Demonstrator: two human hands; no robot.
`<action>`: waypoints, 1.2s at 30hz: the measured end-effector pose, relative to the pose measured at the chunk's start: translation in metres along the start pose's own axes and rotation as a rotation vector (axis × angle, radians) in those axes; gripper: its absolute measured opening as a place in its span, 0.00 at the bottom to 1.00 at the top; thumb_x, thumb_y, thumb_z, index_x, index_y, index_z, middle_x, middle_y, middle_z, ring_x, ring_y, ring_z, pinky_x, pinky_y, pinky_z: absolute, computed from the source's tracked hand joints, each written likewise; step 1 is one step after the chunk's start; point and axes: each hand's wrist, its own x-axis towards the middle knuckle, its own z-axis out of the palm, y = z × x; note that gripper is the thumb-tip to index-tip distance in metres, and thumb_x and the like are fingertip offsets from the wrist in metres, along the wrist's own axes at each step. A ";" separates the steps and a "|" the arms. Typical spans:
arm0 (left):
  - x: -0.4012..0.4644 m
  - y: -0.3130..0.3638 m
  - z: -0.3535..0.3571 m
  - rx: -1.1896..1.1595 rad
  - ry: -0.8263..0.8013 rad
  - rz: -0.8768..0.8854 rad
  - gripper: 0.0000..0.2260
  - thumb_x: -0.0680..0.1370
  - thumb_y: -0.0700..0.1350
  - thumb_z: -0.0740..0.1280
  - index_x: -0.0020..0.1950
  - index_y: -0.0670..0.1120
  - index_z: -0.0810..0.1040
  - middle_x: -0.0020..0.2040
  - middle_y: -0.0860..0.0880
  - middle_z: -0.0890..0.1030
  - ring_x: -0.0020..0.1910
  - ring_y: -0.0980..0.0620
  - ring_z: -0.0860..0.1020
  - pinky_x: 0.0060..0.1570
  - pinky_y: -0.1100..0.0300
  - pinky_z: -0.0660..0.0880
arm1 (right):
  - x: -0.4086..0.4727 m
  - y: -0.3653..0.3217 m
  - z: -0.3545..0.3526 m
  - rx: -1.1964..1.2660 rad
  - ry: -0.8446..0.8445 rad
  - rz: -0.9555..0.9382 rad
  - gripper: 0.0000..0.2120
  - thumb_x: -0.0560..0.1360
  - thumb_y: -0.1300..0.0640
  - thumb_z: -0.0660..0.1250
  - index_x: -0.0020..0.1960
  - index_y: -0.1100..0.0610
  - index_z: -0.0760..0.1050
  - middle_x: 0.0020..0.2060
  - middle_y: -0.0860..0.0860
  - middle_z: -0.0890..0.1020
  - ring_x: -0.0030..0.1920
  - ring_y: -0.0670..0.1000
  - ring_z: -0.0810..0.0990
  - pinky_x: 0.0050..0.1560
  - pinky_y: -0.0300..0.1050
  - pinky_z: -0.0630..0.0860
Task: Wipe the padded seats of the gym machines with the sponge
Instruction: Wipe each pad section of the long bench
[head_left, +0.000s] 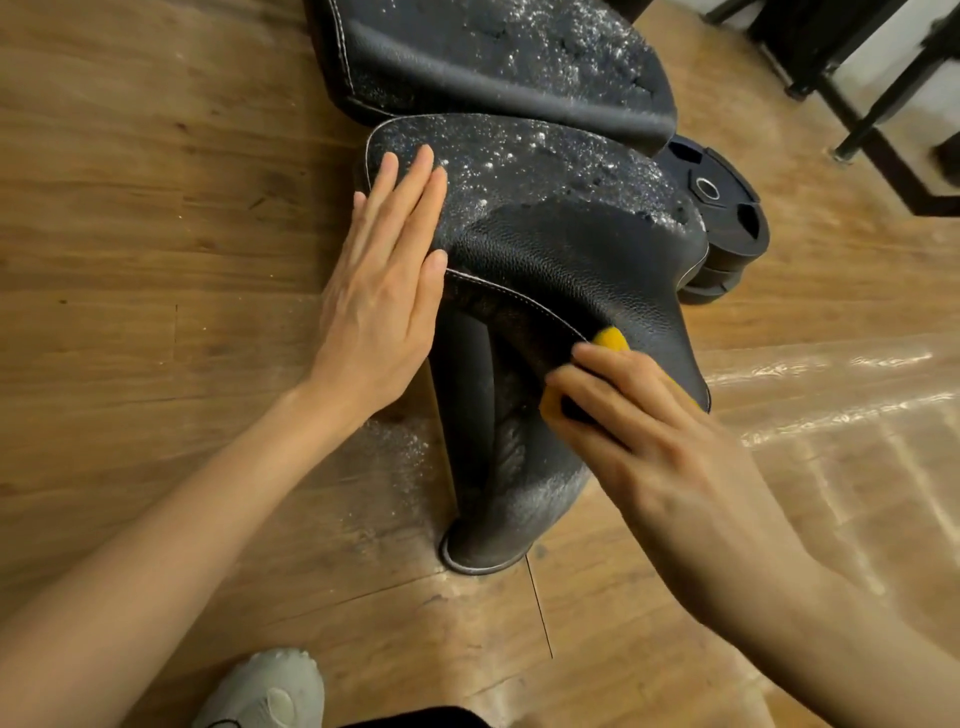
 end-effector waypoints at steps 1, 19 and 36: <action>0.000 -0.001 0.000 -0.019 0.003 0.004 0.22 0.84 0.41 0.53 0.78 0.39 0.57 0.80 0.44 0.56 0.79 0.46 0.49 0.77 0.54 0.43 | -0.009 -0.001 -0.004 0.010 -0.006 -0.007 0.18 0.80 0.60 0.53 0.57 0.66 0.79 0.59 0.58 0.79 0.67 0.61 0.73 0.69 0.54 0.65; -0.002 -0.013 0.000 -0.157 0.027 0.001 0.22 0.84 0.39 0.52 0.78 0.38 0.57 0.79 0.43 0.56 0.79 0.46 0.50 0.78 0.51 0.48 | 0.081 -0.003 0.014 -0.075 0.059 0.052 0.04 0.71 0.61 0.68 0.39 0.61 0.76 0.46 0.58 0.75 0.47 0.58 0.67 0.42 0.52 0.63; -0.001 -0.018 -0.003 -0.182 -0.002 0.031 0.22 0.84 0.39 0.54 0.78 0.37 0.58 0.79 0.43 0.56 0.79 0.46 0.50 0.77 0.48 0.49 | 0.115 -0.008 0.018 -0.062 0.087 -0.032 0.04 0.74 0.60 0.65 0.42 0.59 0.76 0.45 0.57 0.74 0.45 0.57 0.69 0.41 0.52 0.62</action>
